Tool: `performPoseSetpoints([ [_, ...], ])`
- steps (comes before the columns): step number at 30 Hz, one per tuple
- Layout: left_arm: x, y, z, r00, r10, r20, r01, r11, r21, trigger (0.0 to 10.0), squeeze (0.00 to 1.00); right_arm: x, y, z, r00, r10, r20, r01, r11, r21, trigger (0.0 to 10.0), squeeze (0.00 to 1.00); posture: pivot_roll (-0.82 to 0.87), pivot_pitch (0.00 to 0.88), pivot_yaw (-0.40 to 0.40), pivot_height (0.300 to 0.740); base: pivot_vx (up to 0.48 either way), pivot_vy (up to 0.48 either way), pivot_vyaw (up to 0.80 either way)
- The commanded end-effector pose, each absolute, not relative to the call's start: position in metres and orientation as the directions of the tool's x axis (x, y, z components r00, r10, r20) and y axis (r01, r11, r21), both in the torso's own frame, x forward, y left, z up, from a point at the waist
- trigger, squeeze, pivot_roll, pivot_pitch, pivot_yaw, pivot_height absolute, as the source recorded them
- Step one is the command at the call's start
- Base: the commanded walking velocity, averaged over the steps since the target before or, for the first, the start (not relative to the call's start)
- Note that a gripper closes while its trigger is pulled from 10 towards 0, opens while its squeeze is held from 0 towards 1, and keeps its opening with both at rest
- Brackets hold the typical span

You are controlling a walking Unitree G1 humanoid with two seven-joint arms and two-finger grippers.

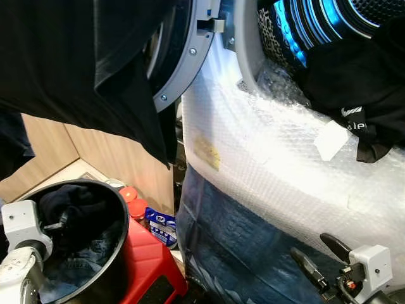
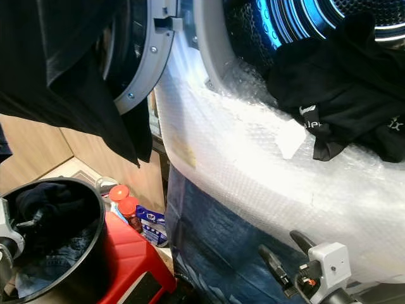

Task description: Clothes washing

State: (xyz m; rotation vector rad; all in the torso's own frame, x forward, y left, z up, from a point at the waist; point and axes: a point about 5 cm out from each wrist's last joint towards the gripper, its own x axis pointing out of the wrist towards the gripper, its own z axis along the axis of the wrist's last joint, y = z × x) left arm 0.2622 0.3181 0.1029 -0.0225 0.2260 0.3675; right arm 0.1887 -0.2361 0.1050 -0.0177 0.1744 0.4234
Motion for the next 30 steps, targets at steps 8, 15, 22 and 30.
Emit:
performPoseSetpoints([
  [8,0.253,0.330,0.110,0.921,0.302,-0.247,-0.298,0.953,0.055,6.5,0.00,0.168,-0.229,0.105,0.825,0.512,-0.239,-0.512,0.856,0.066,10.0,0.00,-0.06,0.192,-0.034,0.740,0.000,0.000,0.00],
  [15,0.249,0.338,0.111,0.915,0.312,-0.254,-0.303,0.950,0.075,0.0,0.00,0.155,-0.218,0.101,0.732,0.611,-0.303,-0.612,0.784,0.103,10.0,0.00,-0.06,0.195,-0.037,0.740,0.000,0.000,0.00],
  [22,0.246,0.337,0.113,0.924,0.289,-0.252,-0.283,0.957,0.060,0.0,0.00,0.155,-0.219,0.101,0.733,0.607,-0.308,-0.606,0.788,0.111,10.0,0.00,-0.05,0.198,-0.039,0.740,0.000,0.000,0.00],
  [30,0.248,0.336,0.116,0.927,0.282,-0.248,-0.276,0.959,0.061,0.0,0.00,0.157,-0.218,0.101,0.736,0.606,-0.303,-0.602,0.790,0.116,10.0,0.00,-0.05,0.193,-0.036,0.740,0.000,0.000,0.00],
])
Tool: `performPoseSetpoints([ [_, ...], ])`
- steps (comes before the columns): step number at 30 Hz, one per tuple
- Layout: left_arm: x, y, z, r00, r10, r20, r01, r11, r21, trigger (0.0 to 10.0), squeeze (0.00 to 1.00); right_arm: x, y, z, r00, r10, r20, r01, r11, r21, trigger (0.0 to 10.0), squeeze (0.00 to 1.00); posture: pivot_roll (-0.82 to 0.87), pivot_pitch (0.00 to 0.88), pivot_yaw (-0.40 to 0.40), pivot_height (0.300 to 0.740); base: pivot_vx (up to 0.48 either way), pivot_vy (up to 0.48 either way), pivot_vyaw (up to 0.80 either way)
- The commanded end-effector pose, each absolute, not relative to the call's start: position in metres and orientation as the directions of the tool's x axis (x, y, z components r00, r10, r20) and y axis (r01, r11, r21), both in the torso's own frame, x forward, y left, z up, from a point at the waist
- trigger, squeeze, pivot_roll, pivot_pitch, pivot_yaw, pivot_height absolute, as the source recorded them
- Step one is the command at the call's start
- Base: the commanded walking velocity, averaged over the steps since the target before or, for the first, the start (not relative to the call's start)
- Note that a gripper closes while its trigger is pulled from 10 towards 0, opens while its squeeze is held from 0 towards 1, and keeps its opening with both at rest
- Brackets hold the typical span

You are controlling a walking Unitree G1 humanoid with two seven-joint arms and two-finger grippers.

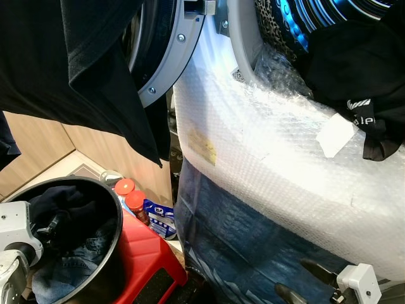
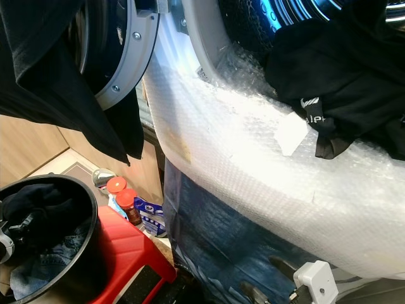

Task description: Clothes washing

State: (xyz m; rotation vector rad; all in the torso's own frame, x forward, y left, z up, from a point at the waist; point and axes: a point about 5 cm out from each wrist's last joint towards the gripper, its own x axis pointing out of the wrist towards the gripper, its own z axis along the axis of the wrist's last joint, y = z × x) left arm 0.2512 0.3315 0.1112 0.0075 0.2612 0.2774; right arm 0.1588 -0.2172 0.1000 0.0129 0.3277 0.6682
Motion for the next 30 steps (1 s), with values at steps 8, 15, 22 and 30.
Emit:
performPoseSetpoints([
  [8,0.250,0.334,0.117,0.930,0.275,-0.242,-0.269,0.961,0.056,0.0,0.00,0.158,-0.216,0.099,0.735,0.609,-0.300,-0.603,0.788,0.123,10.0,0.00,-0.04,0.186,-0.034,0.740,0.000,0.000,0.00],
  [15,0.250,0.331,0.118,0.933,0.269,-0.237,-0.263,0.963,0.056,0.0,0.00,0.160,-0.216,0.099,0.729,0.614,-0.301,-0.610,0.783,0.122,10.0,0.00,-0.04,0.182,-0.035,0.740,0.000,0.000,0.00],
  [22,0.251,0.325,0.124,0.943,0.261,-0.206,-0.261,0.965,0.029,0.0,0.00,0.163,-0.215,0.098,0.723,0.622,-0.300,-0.619,0.776,0.120,10.0,0.00,-0.04,0.169,-0.036,0.740,0.000,0.000,0.00],
  [30,0.252,0.318,0.128,0.950,0.259,-0.172,-0.261,0.965,0.012,0.0,0.00,0.168,-0.213,0.098,0.721,0.629,-0.291,-0.626,0.771,0.115,10.0,0.00,-0.03,0.154,-0.039,0.740,0.000,0.000,0.00],
])
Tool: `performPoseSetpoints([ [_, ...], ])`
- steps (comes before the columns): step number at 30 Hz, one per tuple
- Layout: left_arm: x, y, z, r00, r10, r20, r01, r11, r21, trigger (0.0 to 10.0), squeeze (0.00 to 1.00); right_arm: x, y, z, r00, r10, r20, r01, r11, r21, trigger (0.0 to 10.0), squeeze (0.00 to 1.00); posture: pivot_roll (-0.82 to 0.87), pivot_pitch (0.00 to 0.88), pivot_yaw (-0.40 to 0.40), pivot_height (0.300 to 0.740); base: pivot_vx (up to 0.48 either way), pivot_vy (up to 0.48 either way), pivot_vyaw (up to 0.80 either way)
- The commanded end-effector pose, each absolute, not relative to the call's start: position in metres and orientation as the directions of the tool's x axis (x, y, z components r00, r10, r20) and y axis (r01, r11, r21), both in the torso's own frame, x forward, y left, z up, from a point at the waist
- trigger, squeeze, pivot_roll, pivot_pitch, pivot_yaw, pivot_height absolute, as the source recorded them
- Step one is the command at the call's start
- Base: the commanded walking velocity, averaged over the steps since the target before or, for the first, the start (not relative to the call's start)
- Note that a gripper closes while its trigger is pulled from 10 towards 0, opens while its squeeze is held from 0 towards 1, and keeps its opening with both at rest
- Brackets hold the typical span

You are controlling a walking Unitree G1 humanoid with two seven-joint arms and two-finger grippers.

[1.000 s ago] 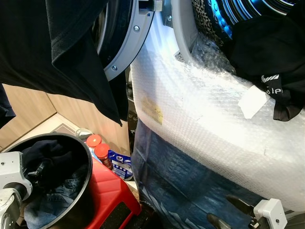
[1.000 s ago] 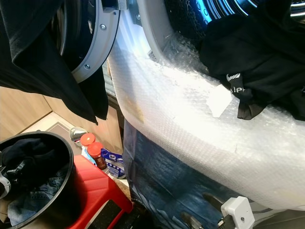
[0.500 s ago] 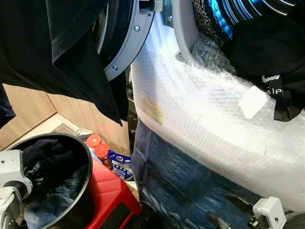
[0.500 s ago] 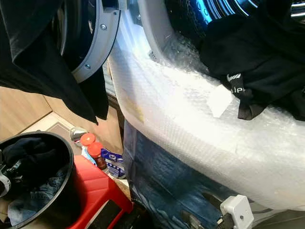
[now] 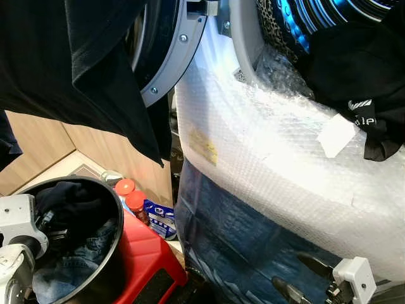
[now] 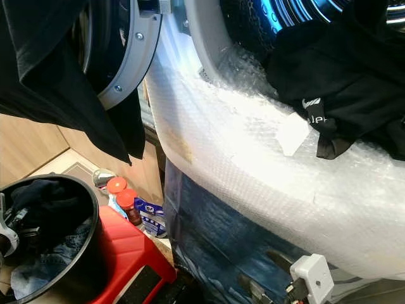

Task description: Clothes washing

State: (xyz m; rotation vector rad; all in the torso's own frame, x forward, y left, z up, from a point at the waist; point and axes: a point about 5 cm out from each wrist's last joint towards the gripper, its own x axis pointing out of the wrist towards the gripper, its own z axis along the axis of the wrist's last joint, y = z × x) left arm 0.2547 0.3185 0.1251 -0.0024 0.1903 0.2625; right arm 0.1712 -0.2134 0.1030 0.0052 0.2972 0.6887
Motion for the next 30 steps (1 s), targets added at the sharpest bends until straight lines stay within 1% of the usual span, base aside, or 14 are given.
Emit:
performPoseSetpoints([
  [1,0.252,0.318,0.128,0.951,0.259,-0.171,-0.262,0.965,0.010,0.0,0.00,0.168,-0.213,0.098,0.721,0.629,-0.291,-0.627,0.771,0.115,10.0,0.00,-0.03,0.154,-0.039,0.740,0.000,0.000,0.00],
  [10,0.249,0.312,0.131,0.952,0.262,-0.157,-0.263,0.965,0.014,0.0,0.00,0.172,-0.212,0.096,0.707,0.644,-0.292,-0.642,0.758,0.116,10.0,0.00,-0.02,0.144,-0.041,0.740,0.000,0.000,0.00],
  [14,0.248,0.305,0.136,0.962,0.241,-0.124,-0.245,0.969,-0.018,0.0,0.00,0.173,-0.211,0.094,0.688,0.657,-0.310,-0.660,0.743,0.111,10.0,0.00,-0.02,0.135,-0.042,0.740,0.000,0.000,0.00],
  [20,0.248,0.286,0.146,0.985,0.167,-0.038,-0.168,0.985,-0.022,0.0,0.00,0.182,-0.213,0.096,0.687,0.660,-0.305,-0.670,0.737,0.086,10.0,0.00,-0.01,0.122,-0.047,0.740,0.000,0.000,0.00],
  [24,0.248,0.264,0.155,0.998,0.057,0.028,-0.055,0.997,-0.044,0.0,0.00,0.193,-0.218,0.098,0.700,0.651,-0.293,-0.666,0.744,0.062,10.0,0.00,-0.01,0.108,-0.053,0.740,0.000,0.000,0.00],
  [25,0.248,0.254,0.157,0.999,0.010,0.046,-0.008,0.999,-0.041,0.0,0.00,0.197,-0.218,0.099,0.697,0.656,-0.290,-0.672,0.738,0.055,10.0,0.00,-0.01,0.102,-0.055,0.740,0.000,0.000,0.00],
  [26,0.248,0.250,0.158,0.999,-0.006,0.051,0.008,0.999,-0.035,2.9,0.00,0.198,-0.218,0.100,0.695,0.658,-0.289,-0.676,0.735,0.051,10.0,0.00,-0.01,0.097,-0.056,0.740,0.000,0.000,0.00],
  [27,0.249,0.245,0.160,0.998,-0.024,0.058,0.026,0.999,-0.035,10.0,0.00,0.200,-0.218,0.101,0.692,0.661,-0.289,-0.680,0.732,0.046,10.0,0.00,0.00,0.096,-0.057,0.740,0.000,0.000,0.00],
  [29,0.249,0.239,0.163,0.996,-0.049,0.074,0.052,0.998,-0.035,10.0,0.00,0.203,-0.219,0.101,0.690,0.664,-0.287,-0.684,0.728,0.041,10.0,0.00,0.00,0.090,-0.059,0.740,0.000,0.000,0.00],
  [30,0.248,0.229,0.170,0.989,-0.091,0.115,0.095,0.995,-0.022,10.0,0.00,0.207,-0.219,0.102,0.687,0.669,-0.283,-0.690,0.723,0.034,10.0,0.00,0.00,0.080,-0.061,0.740,0.000,0.000,0.00],
])
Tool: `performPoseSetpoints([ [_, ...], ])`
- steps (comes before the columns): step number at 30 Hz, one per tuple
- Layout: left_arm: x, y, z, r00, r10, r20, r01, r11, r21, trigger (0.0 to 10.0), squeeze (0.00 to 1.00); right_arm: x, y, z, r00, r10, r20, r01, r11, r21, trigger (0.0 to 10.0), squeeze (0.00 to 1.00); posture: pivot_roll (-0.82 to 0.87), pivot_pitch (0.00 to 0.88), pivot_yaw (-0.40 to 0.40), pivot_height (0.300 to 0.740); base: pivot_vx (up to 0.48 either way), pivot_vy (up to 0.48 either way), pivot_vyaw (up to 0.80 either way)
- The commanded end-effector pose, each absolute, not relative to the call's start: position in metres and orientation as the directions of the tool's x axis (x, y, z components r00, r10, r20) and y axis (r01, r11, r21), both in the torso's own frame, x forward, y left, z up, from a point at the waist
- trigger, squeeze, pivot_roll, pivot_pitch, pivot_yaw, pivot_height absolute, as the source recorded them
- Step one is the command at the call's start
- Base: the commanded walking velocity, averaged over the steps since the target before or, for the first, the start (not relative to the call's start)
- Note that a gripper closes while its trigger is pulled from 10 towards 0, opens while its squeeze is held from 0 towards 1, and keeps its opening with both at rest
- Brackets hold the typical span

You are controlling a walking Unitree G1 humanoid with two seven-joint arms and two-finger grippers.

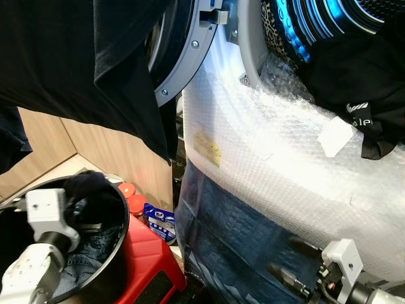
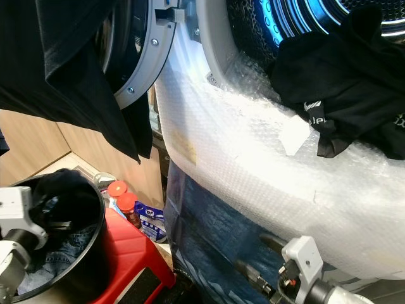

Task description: Clothes washing

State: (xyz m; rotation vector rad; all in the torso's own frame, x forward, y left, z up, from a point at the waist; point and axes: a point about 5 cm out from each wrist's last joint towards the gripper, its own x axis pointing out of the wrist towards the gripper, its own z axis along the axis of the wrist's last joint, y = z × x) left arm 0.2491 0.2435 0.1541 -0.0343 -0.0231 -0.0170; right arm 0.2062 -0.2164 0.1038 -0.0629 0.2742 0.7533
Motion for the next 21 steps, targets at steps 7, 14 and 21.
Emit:
performPoseSetpoints([
  [7,0.244,0.194,0.191,0.941,-0.259,0.216,0.271,0.962,-0.028,10.0,0.00,0.212,-0.215,0.101,0.647,0.705,-0.292,-0.732,0.681,0.022,10.0,0.00,0.00,0.053,-0.066,0.740,0.000,0.000,0.00],
  [14,0.237,0.162,0.201,0.866,-0.455,0.207,0.470,0.882,-0.032,10.0,0.00,0.214,-0.214,0.098,0.633,0.716,-0.294,-0.744,0.667,0.025,10.0,0.00,0.01,0.035,-0.064,0.740,0.000,0.000,0.00],
  [21,0.236,0.144,0.210,0.791,-0.583,0.184,0.592,0.806,0.005,10.0,0.00,0.217,-0.211,0.096,0.631,0.720,-0.288,-0.748,0.664,0.021,10.0,0.00,0.01,0.016,-0.053,0.740,0.000,0.000,0.00],
])
